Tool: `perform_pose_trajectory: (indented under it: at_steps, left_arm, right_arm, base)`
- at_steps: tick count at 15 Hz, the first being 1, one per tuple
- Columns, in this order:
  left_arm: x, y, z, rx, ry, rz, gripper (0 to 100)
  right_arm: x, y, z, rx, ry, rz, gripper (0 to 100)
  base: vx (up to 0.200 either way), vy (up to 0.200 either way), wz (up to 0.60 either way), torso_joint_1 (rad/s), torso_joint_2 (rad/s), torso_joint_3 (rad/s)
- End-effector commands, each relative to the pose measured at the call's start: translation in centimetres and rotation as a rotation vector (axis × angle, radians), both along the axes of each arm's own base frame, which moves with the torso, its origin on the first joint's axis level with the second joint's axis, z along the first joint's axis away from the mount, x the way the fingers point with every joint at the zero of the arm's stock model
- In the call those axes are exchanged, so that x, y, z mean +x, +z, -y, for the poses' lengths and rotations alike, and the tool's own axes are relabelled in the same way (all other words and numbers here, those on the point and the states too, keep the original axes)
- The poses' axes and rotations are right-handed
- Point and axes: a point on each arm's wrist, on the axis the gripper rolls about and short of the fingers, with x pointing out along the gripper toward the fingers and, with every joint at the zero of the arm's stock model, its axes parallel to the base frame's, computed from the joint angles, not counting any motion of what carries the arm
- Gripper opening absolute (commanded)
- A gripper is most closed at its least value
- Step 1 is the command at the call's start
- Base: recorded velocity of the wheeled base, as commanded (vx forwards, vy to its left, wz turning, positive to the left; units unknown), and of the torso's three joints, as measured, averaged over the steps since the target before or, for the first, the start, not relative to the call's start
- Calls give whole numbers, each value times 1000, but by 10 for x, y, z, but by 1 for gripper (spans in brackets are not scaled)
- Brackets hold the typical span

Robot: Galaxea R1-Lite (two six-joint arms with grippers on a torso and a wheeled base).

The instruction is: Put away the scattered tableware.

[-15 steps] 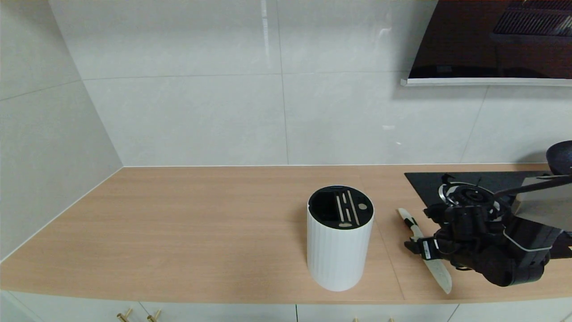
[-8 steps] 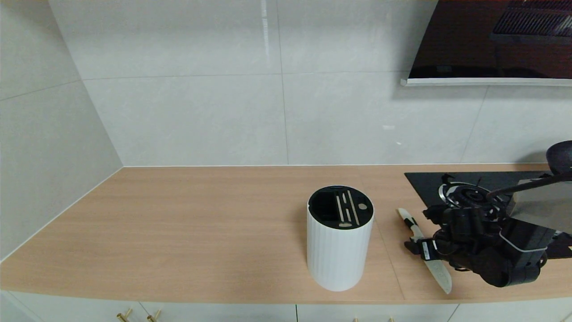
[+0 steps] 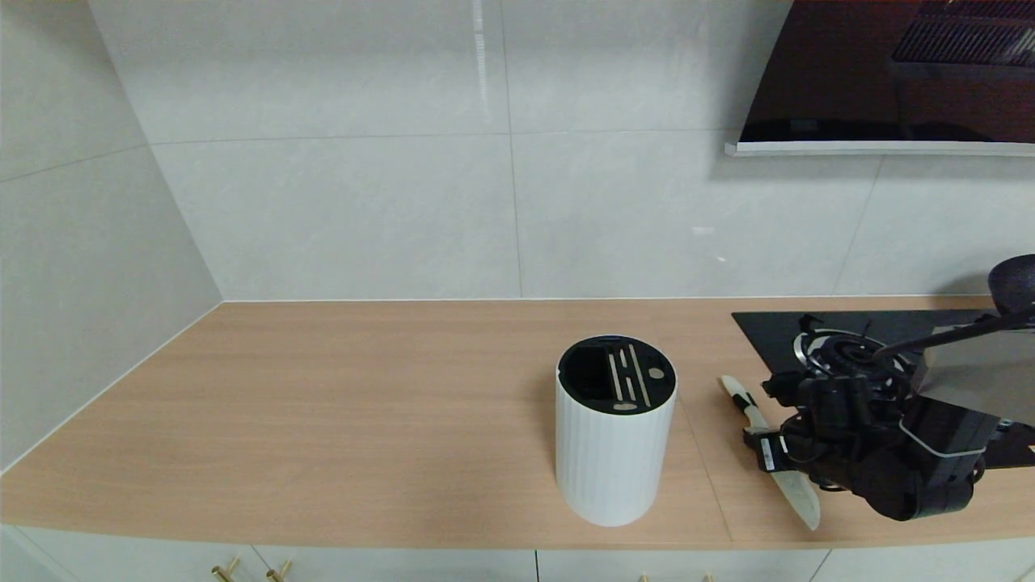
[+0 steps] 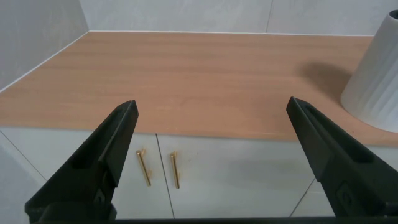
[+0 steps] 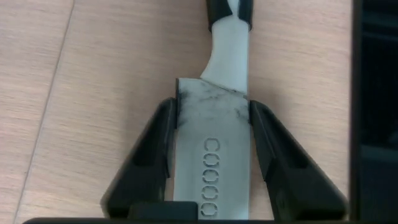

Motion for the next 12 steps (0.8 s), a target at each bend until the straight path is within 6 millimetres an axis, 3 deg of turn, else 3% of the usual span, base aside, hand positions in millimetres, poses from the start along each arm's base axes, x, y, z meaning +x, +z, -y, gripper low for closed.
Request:
perform_pose_trajectory:
  at_steps: [1, 5, 6, 7, 8, 9, 11, 12]
  left_arm:
    - [0, 0, 0, -3, 1, 1, 100]
    - [0, 1, 0, 1, 2, 5, 100]
    - [-2, 9, 0, -1, -4, 34, 100]
    - [-9, 31, 1, 0, -42, 80, 100]
    - [-11, 43, 1, 1, -88, 79, 100]
    - [-5, 81, 3, 19, -226, -3, 100]
    - [34, 132, 6, 35, -270, -125, 100]
    - [49, 147, 6, 38, -274, -149, 100]
  right_arm:
    - [-1, 12, -1, 0, -4, 31, 0]
    - [-18, 88, 1, 50, -41, 185, 0]
    - [-26, 110, -1, 62, -36, 226, 0]
    - [-35, 135, -4, 90, -28, 285, 0]
    - [-39, 146, -8, 97, -16, 312, 0]
    - [-49, 178, -19, 108, 26, 385, 0]
    - [-59, 214, -30, 119, 66, 419, 0]
    - [-63, 223, -32, 123, 77, 418, 0]
  base:
    - [0, 0, 0, 0, 0, 0]
    - [0, 0, 0, 0, 0, 0]
    - [0, 0, 0, 0, 0, 0]
    - [0, 0, 0, 0, 0, 0]
    - [0, 0, 0, 0, 0, 0]
    - [0, 0, 0, 0, 0, 0]
    - [0, 0, 0, 0, 0, 0]
    - [0, 0, 0, 0, 0, 0]
